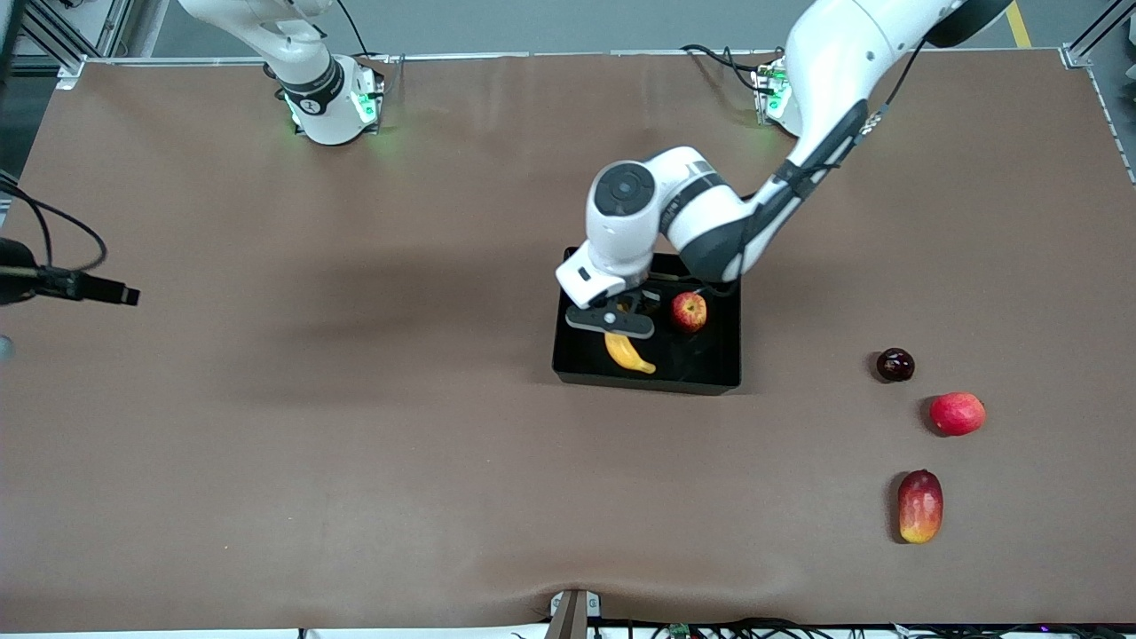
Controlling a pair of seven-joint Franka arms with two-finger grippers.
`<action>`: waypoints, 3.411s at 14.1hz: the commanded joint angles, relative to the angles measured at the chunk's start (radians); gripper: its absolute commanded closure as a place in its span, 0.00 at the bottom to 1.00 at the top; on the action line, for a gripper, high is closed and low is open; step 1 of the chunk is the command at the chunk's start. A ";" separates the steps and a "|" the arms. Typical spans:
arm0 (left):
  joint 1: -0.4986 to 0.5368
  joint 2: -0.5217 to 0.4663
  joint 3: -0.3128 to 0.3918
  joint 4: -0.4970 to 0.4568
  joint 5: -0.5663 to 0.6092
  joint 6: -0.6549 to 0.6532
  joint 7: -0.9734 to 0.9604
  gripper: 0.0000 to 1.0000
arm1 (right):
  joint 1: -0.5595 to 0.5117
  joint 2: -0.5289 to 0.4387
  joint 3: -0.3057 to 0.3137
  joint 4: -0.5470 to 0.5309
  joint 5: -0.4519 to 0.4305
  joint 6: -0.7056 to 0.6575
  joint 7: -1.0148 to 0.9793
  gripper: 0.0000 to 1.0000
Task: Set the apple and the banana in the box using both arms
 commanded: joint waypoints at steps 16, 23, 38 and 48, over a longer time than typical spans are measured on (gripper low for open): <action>-0.024 0.168 0.022 -0.002 0.193 0.108 -0.097 0.06 | 0.089 -0.229 -0.055 -0.187 -0.059 0.067 0.087 0.00; 0.052 0.032 0.013 0.071 0.174 0.015 -0.076 0.00 | 0.129 -0.326 -0.001 -0.189 -0.131 0.113 0.089 0.00; 0.314 -0.370 0.225 0.094 -0.365 -0.180 0.358 0.00 | 0.146 -0.318 0.005 -0.166 -0.122 0.067 0.089 0.00; 0.247 -0.691 0.493 -0.012 -0.542 -0.444 0.691 0.00 | 0.137 -0.306 0.002 -0.108 -0.136 0.039 0.084 0.00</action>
